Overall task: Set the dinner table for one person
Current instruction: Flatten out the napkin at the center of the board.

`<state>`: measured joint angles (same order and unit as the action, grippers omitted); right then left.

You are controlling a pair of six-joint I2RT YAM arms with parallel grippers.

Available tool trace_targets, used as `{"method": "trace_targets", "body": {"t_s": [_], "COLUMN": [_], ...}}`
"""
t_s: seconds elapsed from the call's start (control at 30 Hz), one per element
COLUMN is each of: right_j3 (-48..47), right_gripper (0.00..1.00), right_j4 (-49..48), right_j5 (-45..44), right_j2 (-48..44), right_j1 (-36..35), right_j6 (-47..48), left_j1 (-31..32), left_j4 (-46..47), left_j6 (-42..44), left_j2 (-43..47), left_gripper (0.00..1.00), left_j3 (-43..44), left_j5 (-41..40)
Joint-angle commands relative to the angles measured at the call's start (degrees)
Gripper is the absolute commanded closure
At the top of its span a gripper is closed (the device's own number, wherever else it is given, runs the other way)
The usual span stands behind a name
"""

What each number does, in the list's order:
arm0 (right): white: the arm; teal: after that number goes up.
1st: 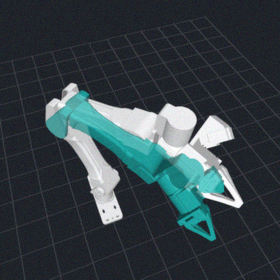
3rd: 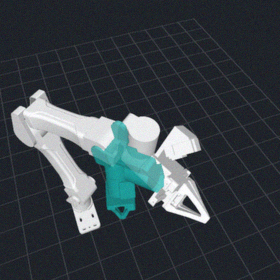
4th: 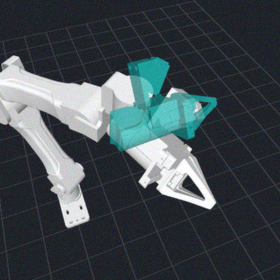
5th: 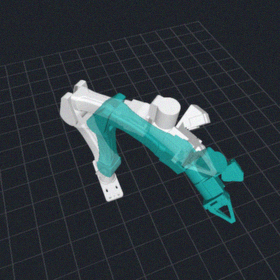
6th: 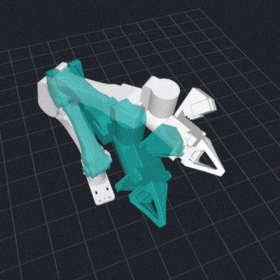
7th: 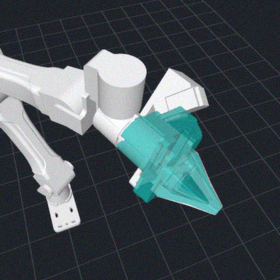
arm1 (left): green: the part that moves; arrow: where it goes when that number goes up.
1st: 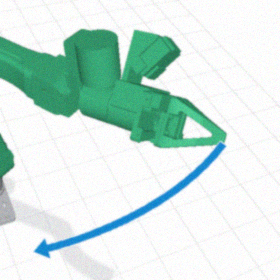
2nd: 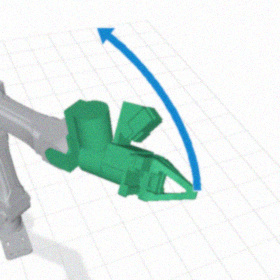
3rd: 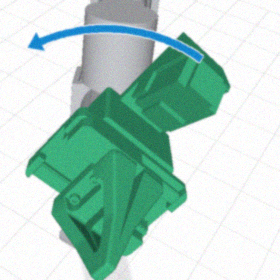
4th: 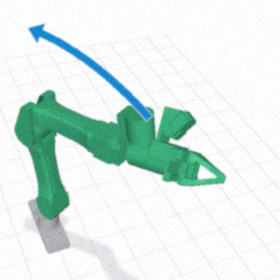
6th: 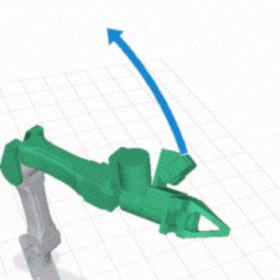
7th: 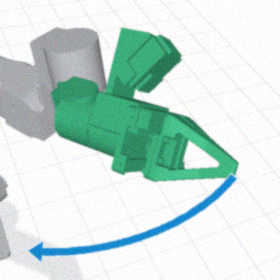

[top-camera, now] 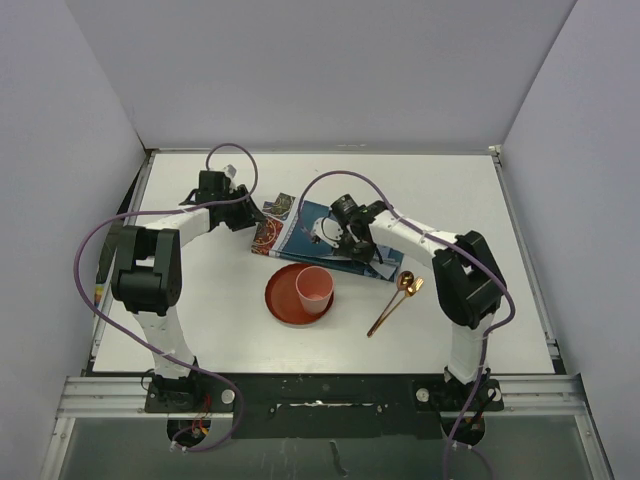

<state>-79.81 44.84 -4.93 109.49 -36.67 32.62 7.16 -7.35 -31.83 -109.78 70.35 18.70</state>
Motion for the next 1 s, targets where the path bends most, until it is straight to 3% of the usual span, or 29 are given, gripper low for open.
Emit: {"method": "trace_targets", "body": {"t_s": [0.0, 0.4, 0.6, 0.73, 0.97], "right_j3": [-5.8, -15.4, -21.8, -26.0, -27.6], "right_gripper": [1.0, 1.0, 1.0, 1.0, 1.0], "right_j4": [-2.1, -4.9, -7.5, -10.6, -18.7], "right_j5": [-2.2, -4.9, -6.7, -8.4, -12.6], "right_j2": [-2.0, -0.2, 3.0, 5.3, 10.4], "right_j1": [2.5, 10.0, 14.4, 15.9, 16.9], "right_j6": [1.4, 4.6, 4.1, 3.2, 4.6], "left_j1": [0.2, 1.1, 4.5, 7.8, 8.1], "left_j4": [3.2, 4.6, 5.1, 4.7, 7.6], "left_j6": [1.8, 2.6, 5.1, 6.1, 2.3], "left_j2": [2.0, 5.8, 6.8, 3.1, -4.4], "left_gripper": [0.62, 0.62, 0.61, 0.6, 0.61], "left_j3": [-0.4, -2.9, -2.1, 0.2, 3.0], "left_j5": [0.6, 0.5, 0.8, -0.7, 0.4]}}
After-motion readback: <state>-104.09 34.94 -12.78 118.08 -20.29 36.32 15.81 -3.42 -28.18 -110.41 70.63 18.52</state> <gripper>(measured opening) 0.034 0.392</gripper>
